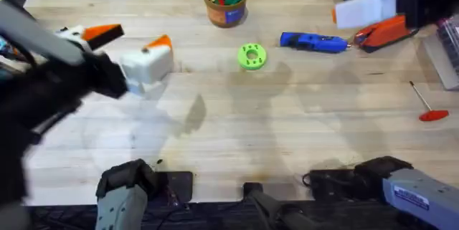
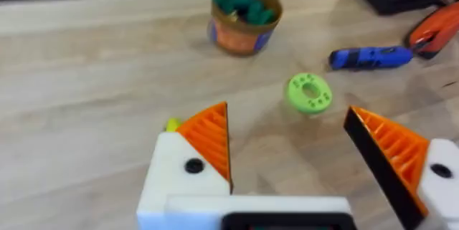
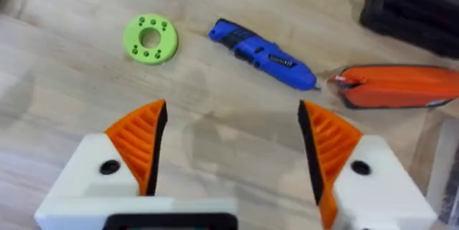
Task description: Pick up the gripper from the table and insert it into the empty holder that is missing its gripper. Then pick up a screw, insert it into the mounting hole, and use the screwdriver to tighten it. Finally, clean up the table by picking up the vegetable and placing it into the bucket.
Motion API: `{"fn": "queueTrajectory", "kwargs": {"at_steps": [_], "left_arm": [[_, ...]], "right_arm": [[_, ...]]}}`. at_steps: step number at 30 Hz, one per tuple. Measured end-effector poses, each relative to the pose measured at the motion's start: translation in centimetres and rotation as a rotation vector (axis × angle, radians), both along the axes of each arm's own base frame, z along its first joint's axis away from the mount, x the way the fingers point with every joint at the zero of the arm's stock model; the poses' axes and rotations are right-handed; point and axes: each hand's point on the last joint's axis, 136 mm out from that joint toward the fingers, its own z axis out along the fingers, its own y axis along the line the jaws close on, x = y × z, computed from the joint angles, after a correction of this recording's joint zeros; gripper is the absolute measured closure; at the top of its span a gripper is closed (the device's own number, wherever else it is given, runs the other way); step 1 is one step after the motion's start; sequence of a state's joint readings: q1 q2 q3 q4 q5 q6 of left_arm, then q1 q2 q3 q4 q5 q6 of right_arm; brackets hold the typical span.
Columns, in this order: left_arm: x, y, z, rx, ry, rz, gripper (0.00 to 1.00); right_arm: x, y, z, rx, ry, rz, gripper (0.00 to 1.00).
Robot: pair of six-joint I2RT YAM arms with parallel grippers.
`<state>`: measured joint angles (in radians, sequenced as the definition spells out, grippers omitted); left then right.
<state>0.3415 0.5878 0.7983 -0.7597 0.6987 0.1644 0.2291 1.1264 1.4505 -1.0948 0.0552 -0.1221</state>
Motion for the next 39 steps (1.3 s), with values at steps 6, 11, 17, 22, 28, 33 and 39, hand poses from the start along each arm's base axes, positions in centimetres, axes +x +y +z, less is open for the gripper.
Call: {"fn": "queueTrajectory", "kwargs": {"at_steps": [6,11,17,22,28,33,39], "left_arm": [[1.3,2.5,0.0,0.047,0.239,0.067,0.015],[2.8,3.9,-0.6,0.075,0.323,0.090,0.015],[2.6,5.6,-2.6,0.192,0.503,0.153,0.015],[4.2,5.0,-7.4,0.453,0.722,0.120,0.015],[6.8,4.8,-12.3,0.498,0.851,0.103,0.016],[9.1,5.0,-17.8,0.470,0.974,0.127,0.014],[11.2,5.0,-21.2,0.413,0.994,0.170,0.016]], "right_arm": [[-2.7,-0.6,-4.3,0.018,0.046,-0.034,0.019],[-4.4,-1.0,-6.7,0.017,0.071,-0.040,0.019],[-4.9,-1.1,-8.0,0.011,0.105,-0.044,0.019],[-4.7,-1.1,-8.2,0.008,0.116,-0.045,0.020],[-4.6,-1.1,-8.1,0.010,0.110,-0.045,0.019],[-4.6,-1.1,-8.1,0.012,0.108,-0.047,0.019],[-4.6,-1.1,-8.1,0.012,0.109,-0.048,0.019]]}}
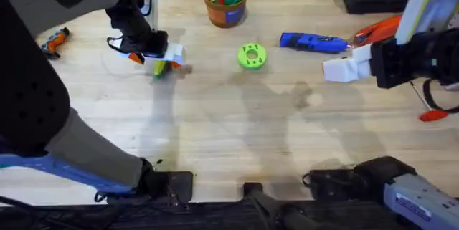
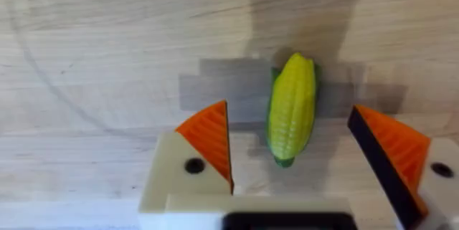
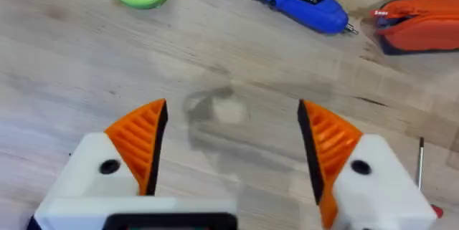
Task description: Pick up the gripper from the table and insert it into the empty holder that is missing its gripper. Then pick up a screw, insert it into the mounting hole, and use the screwdriver to tighten it. Finally, clean up the table by picking up the vegetable and placing it into the bucket.
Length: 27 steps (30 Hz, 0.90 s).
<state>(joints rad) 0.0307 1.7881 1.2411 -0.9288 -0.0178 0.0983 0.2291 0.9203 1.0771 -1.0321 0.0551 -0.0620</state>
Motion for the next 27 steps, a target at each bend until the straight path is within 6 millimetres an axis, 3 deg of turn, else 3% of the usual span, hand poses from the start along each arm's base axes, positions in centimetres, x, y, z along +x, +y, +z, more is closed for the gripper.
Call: {"fn": "queueTrajectory", "kwargs": {"at_steps": [9,13,15,16,18,22,27], "left_arm": [[-0.7,-0.3,-0.7,-0.020,0.042,0.005,0.015],[-1.1,-0.4,-2.0,-0.025,0.092,0.008,0.030],[-0.9,-0.4,-2.0,-0.026,0.082,0.010,0.115],[-0.6,-0.4,-1.9,-0.026,0.068,0.013,0.353],[-0.4,-0.4,-1.9,-0.024,0.060,0.013,0.607],[0.1,-0.4,-1.7,-0.024,0.042,0.016,0.960],[0.6,-0.3,-1.4,-0.026,0.033,0.050,0.973]], "right_arm": [[0.0,0.0,0.0,0.000,0.000,0.000,0.019],[0.0,0.0,0.0,0.000,0.000,0.000,0.019],[0.0,0.0,0.0,0.000,0.000,0.000,0.019],[0.0,0.0,0.0,0.000,0.000,0.000,0.019],[0.0,0.0,0.0,-0.001,0.000,0.000,0.019],[0.0,0.0,0.0,0.000,0.000,0.000,0.018],[0.0,0.0,0.0,-0.001,0.000,0.000,0.019]]}}
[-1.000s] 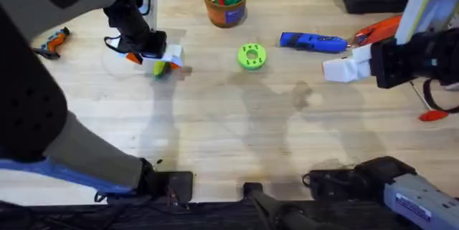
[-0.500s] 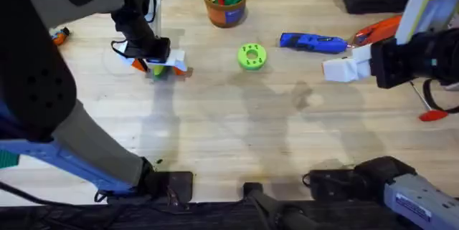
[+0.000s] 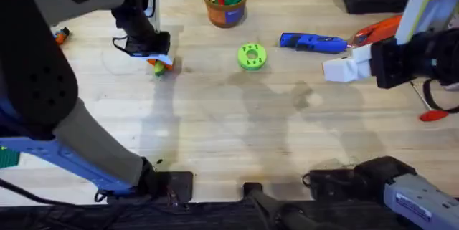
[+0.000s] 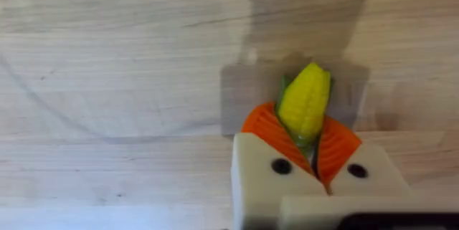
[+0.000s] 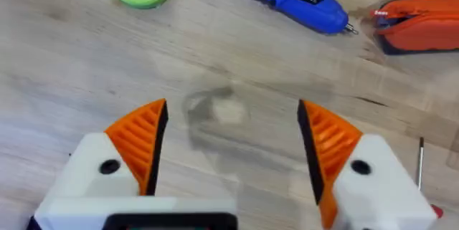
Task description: Pick up the gripper from the table and insert it into the empty holder that is missing its gripper. Then pick up a screw, insert it into the mounting hole, and use the screwdriver to tighten it. Finally, clean up the table by picking up the vegetable and placing it into the bucket.
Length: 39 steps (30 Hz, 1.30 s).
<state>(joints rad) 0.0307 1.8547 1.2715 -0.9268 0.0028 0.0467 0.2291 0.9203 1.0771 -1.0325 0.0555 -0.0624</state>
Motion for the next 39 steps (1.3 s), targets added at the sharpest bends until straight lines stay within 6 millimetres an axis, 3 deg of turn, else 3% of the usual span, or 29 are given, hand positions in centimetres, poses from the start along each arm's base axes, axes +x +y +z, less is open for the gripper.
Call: {"fn": "queueTrajectory", "kwargs": {"at_steps": [4,8,13,20,23,30,34,35,39], "left_arm": [[3.7,-0.5,4.3,-0.035,-0.093,0.043,0.973],[7.6,-2.1,9.2,-0.099,-0.242,0.022,0.973],[12.6,-6.8,14.4,-0.164,-0.481,-0.080,0.973],[15.4,-13.8,17.2,-0.252,-0.661,-0.190,0.973],[16.5,-15.3,17.1,-0.280,-0.696,-0.191,0.973],[18.7,-16.1,11.4,-0.289,-0.637,-0.167,0.973],[18.8,-16.5,10.4,-0.296,-0.624,-0.172,0.972],[18.8,-16.6,10.4,-0.297,-0.624,-0.175,0.881],[18.7,-16.8,10.5,-0.307,-0.621,-0.177,0.241]], "right_arm": [[0.0,0.0,0.0,0.000,0.000,0.000,0.019],[0.0,0.0,0.0,0.000,0.000,0.000,0.019],[0.0,0.0,0.0,0.000,0.000,0.000,0.019],[0.0,0.0,0.0,0.000,-0.001,0.000,0.019],[0.0,0.0,0.0,0.000,-0.001,0.000,0.019],[0.0,0.0,0.0,0.000,-0.001,0.000,0.019],[0.1,0.0,0.1,0.001,-0.004,0.000,0.020],[0.1,0.0,0.1,0.002,-0.007,0.000,0.019],[0.2,0.0,0.1,0.002,-0.009,0.000,0.019]]}}
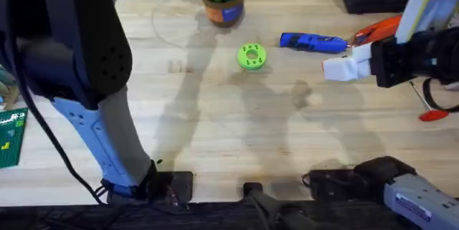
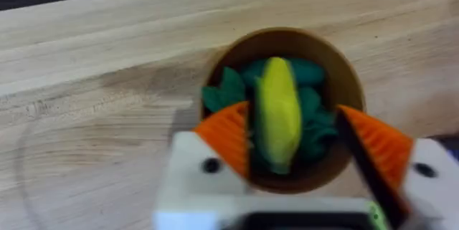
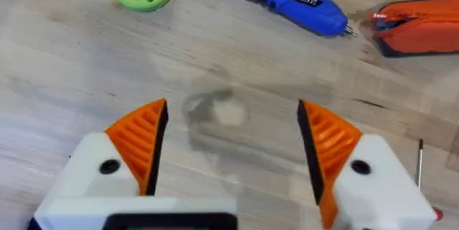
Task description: Pick up the gripper from the table and insert it into the empty holder that is missing its gripper. Then pick up a screw, insert it into the mounting hole, and use the screwdriver to tighten it. Finally, clean up the table by picking up the vegetable and placing it into the bucket.
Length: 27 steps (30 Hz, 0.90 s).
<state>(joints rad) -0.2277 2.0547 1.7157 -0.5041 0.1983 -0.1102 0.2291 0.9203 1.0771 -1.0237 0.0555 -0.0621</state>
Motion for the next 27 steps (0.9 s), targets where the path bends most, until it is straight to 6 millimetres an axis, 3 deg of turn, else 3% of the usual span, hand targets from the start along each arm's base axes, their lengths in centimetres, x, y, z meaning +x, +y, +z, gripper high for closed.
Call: {"fn": "queueTrajectory", "kwargs": {"at_steps": [1,3,9,14,17,20,25,26,27], "left_arm": [[0.0,0.0,0.0,0.000,0.000,0.000,0.080],[-0.3,0.1,-0.1,0.003,0.015,0.005,0.023],[-2.5,0.7,0.1,0.024,0.088,0.008,0.014],[-6.0,1.8,4.1,0.049,0.108,0.005,0.015],[-9.1,3.1,6.7,0.097,0.124,0.002,0.016],[-12.3,4.5,8.0,0.153,0.168,-0.003,0.015],[-15.9,6.0,7.4,0.220,0.244,-0.010,0.015],[-18.0,6.7,5.2,0.245,0.294,-0.012,0.016],[-18.8,6.9,4.3,0.250,0.309,-0.012,0.015]], "right_arm": [[0.0,0.0,0.0,0.000,0.000,0.000,0.019],[0.1,0.0,-0.2,-0.002,0.007,0.000,0.019],[0.4,0.1,-0.9,-0.010,0.040,0.000,0.019],[0.5,0.1,-1.0,-0.010,0.044,0.000,0.019],[0.5,0.1,-1.0,-0.010,0.044,0.000,0.019],[0.5,0.1,-1.0,-0.010,0.044,0.000,0.018],[0.5,0.1,-1.0,-0.010,0.044,0.000,0.019],[0.4,0.1,-1.0,-0.011,0.045,0.000,0.019],[0.4,0.1,-1.0,-0.011,0.045,0.000,0.019]]}}
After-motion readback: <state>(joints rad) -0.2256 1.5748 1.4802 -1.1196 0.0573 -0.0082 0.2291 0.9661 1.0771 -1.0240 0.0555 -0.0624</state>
